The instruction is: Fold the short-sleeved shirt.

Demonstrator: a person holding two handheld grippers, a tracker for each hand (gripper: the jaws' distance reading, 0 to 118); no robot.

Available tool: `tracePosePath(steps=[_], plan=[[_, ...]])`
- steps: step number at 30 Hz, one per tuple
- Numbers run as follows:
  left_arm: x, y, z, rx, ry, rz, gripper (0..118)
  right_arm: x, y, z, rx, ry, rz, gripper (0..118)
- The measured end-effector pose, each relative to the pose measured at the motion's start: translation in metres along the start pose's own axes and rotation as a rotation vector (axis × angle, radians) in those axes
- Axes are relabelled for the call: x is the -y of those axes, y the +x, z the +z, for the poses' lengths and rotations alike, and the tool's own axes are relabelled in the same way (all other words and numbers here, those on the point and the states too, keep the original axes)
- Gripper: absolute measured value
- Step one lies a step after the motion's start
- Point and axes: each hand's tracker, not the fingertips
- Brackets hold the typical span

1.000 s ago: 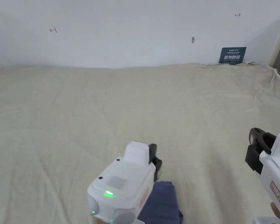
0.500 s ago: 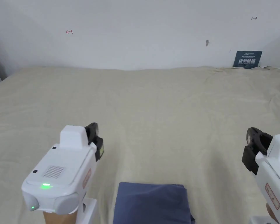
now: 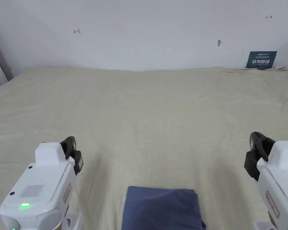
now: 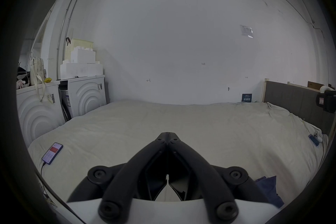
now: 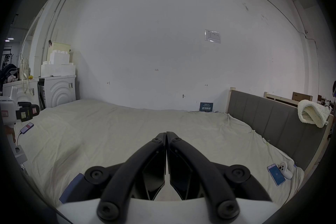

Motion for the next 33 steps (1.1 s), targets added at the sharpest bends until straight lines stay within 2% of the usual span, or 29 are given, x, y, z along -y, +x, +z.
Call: tracePosePath(steps=[5,9,17,20,25,33], plan=[[0.001,0.003,0.001,0.01,-0.007,-0.015,0,0.01,-0.016,-0.009,-0.025,-0.028,-0.014,0],[0.002,0.004,0.002,0.015,-0.024,-0.007,0,0.035,-0.038,-0.02,-0.057,-0.104,-0.049,0],[0.01,0.002,0.001,0.025,-0.062,0.007,0,0.094,-0.078,-0.033,-0.105,-0.263,-0.053,0],[0.014,0.0,0.0,0.028,-0.078,0.024,0,0.117,-0.091,-0.036,-0.108,-0.323,-0.039,0],[0.023,-0.001,0.0,0.038,-0.103,0.044,0,0.148,-0.107,-0.041,-0.109,-0.418,-0.086,0],[0.038,0.002,-0.001,0.063,-0.15,0.046,0,0.183,-0.124,-0.051,-0.089,-0.525,-0.111,1]])
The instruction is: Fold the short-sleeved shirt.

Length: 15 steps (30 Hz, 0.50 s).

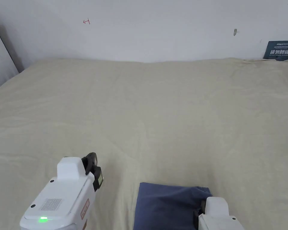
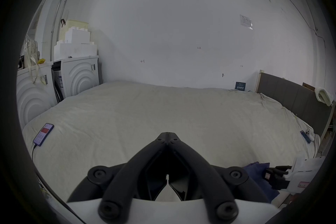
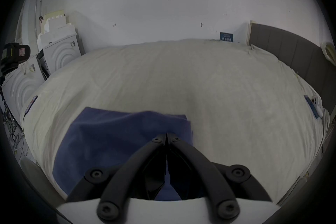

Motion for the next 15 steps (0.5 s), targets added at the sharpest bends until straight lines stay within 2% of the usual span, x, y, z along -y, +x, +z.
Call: tracePosePath(steps=[3,6,12,15], plan=[[0.006,0.001,-0.002,0.014,-0.025,0.0,0,0.013,0.0,-0.013,0.01,-0.047,-0.004,1],[0.014,0.004,-0.005,0.047,-0.086,0.013,0,0.019,-0.004,-0.013,0.024,-0.015,0.01,1],[0.032,-0.003,-0.024,0.278,-0.331,0.191,0,0.016,-0.002,-0.011,0.015,-0.019,0.014,1],[0.042,-0.009,-0.042,0.371,-0.483,0.31,15,0.016,-0.001,-0.011,0.013,-0.023,0.013,1]])
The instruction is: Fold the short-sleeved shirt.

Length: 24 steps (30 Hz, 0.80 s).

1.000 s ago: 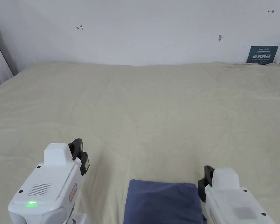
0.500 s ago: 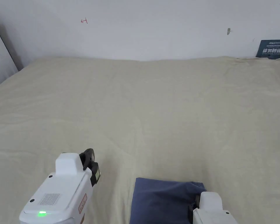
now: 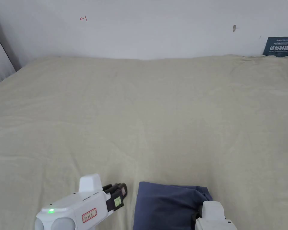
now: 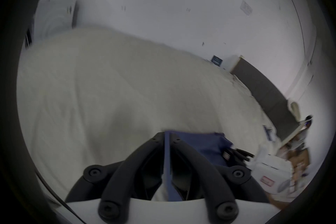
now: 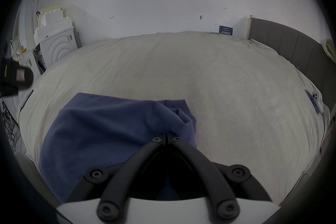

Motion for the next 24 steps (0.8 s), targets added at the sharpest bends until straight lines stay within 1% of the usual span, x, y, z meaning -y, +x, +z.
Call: tracePosePath(steps=[1,3,4,5,6,7,11,14,15,16,17,18,19,21,24], plan=[[0.001,-0.002,-0.006,0.028,-0.065,0.022,23,0.0,0.0,0.0,-0.001,-0.001,-0.002,1],[0.002,-0.006,-0.016,0.039,-0.12,0.012,62,0.0,0.001,0.0,-0.003,-0.003,-0.004,0],[0.003,-0.006,-0.021,0.027,-0.145,-0.009,80,-0.001,0.001,0.0,-0.004,-0.005,-0.006,1],[0.006,-0.006,-0.027,0.02,-0.169,-0.017,100,-0.001,0.001,0.0,-0.005,-0.006,-0.006,1],[0.006,-0.008,-0.034,0.015,-0.209,-0.026,110,-0.001,0.001,0.0,-0.007,-0.007,-0.006,1],[0.007,-0.011,-0.04,0.028,-0.241,-0.018,115,-0.001,0.002,0.0,-0.008,-0.008,-0.007,0],[0.007,-0.017,-0.06,0.092,-0.362,0.022,115,-0.003,0.002,0.001,-0.012,-0.012,-0.002,1],[0.007,-0.014,-0.067,0.115,-0.376,0.011,113,-0.003,0.002,0.001,-0.014,-0.014,-0.002,1],[0.006,-0.012,-0.07,0.126,-0.383,0.005,110,-0.003,0.003,0.001,-0.015,-0.015,-0.004,1],[0.005,-0.011,-0.073,0.131,-0.388,0.001,104,-0.003,0.003,0.0,-0.016,-0.015,-0.004,1],[0.005,-0.009,-0.075,0.134,-0.389,0.003,92,-0.003,0.003,0.0,-0.016,-0.015,-0.004,1],[0.004,-0.008,-0.079,0.141,-0.397,0.006,82,-0.003,0.003,0.0,-0.017,-0.015,-0.002,1],[0.003,-0.006,-0.083,0.147,-0.406,0.01,77,-0.003,0.003,0.001,-0.018,-0.015,-0.001,1],[0.003,0.0,-0.09,0.158,-0.433,0.0,76,-0.003,0.003,0.0,-0.019,-0.016,0.0,1],[0.005,0.006,-0.097,0.127,-0.469,-0.073,73,-0.003,0.004,0.0,-0.022,-0.018,-0.002,1]])
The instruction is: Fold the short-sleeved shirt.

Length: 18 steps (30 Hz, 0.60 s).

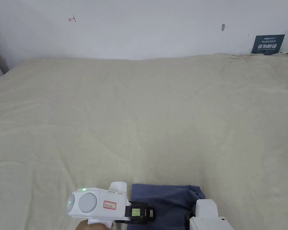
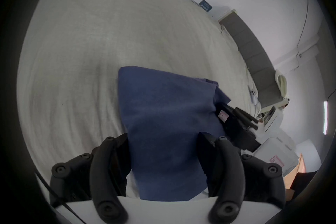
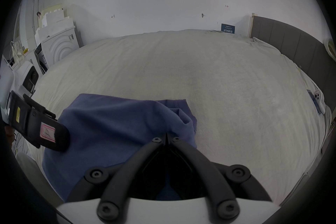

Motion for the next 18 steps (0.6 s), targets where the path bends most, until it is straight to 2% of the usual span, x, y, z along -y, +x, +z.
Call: tracePosePath(steps=[1,2,3,5,9,15,18], plan=[[-0.002,0.001,0.0,-0.004,-0.006,-0.003,67,0.0,0.0,0.0,-0.001,0.0,0.0,1],[-0.003,0.0,0.0,0.011,-0.013,-0.004,52,0.0,0.0,0.0,-0.002,0.0,0.0,1],[-0.004,-0.001,0.0,0.038,-0.028,0.0,42,0.0,0.0,0.001,-0.003,0.0,0.001,1],[-0.005,0.004,-0.001,0.037,-0.042,-0.011,29,-0.001,0.0,0.001,-0.003,-0.001,0.002,1],[-0.002,0.015,0.0,0.0,-0.033,-0.06,22,-0.002,0.001,0.001,-0.005,-0.006,0.0,1],[0.003,0.024,0.007,-0.039,0.008,-0.081,20,-0.011,0.003,0.006,-0.017,-0.014,0.021,1],[0.001,0.024,0.017,-0.029,0.031,-0.075,19,-0.024,0.007,0.022,-0.033,0.038,0.013,1]])
